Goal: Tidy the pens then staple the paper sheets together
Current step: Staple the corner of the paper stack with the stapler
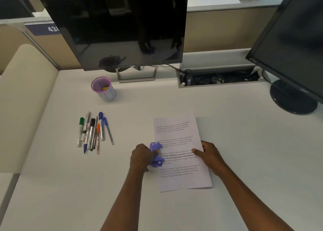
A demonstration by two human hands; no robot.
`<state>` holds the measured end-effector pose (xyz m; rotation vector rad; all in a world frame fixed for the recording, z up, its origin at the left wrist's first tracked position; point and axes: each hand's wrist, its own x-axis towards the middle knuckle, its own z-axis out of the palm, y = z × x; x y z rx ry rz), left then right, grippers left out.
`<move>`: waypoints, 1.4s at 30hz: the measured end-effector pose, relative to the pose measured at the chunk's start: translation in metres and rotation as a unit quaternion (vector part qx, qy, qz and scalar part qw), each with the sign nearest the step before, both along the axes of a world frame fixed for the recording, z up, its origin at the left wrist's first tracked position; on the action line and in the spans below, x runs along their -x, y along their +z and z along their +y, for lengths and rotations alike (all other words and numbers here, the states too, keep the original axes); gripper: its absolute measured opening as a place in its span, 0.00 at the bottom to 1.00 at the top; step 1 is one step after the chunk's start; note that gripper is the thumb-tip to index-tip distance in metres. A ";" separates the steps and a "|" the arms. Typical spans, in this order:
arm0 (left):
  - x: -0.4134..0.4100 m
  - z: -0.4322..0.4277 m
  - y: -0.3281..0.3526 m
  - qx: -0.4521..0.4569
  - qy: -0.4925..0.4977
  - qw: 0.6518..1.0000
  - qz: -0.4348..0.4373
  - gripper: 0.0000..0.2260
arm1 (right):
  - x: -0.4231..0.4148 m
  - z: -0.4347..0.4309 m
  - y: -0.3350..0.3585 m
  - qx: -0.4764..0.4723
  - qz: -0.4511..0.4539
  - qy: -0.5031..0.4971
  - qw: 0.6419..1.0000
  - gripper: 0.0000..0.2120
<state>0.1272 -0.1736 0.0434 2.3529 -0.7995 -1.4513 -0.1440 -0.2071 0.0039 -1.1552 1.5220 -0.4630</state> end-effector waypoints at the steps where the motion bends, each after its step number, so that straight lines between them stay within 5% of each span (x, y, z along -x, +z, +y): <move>1: -0.001 0.000 -0.001 -0.002 0.003 1.000 0.000 0.16 | 0.000 0.000 -0.001 0.000 0.002 0.001 1.000 0.16; 8: 0.000 0.008 -0.013 0.009 -0.021 0.995 -0.102 0.16 | 0.001 -0.001 -0.004 -0.006 0.008 -0.003 1.000 0.15; 15: -0.010 0.000 -0.013 -0.004 -0.009 1.000 0.012 0.17 | 0.000 0.001 -0.004 -0.012 -0.007 -0.011 1.000 0.16; 42: -0.004 0.008 -0.008 0.060 -0.031 0.996 -0.063 0.16 | 0.043 0.004 0.012 -0.051 -0.098 -0.076 0.991 0.14</move>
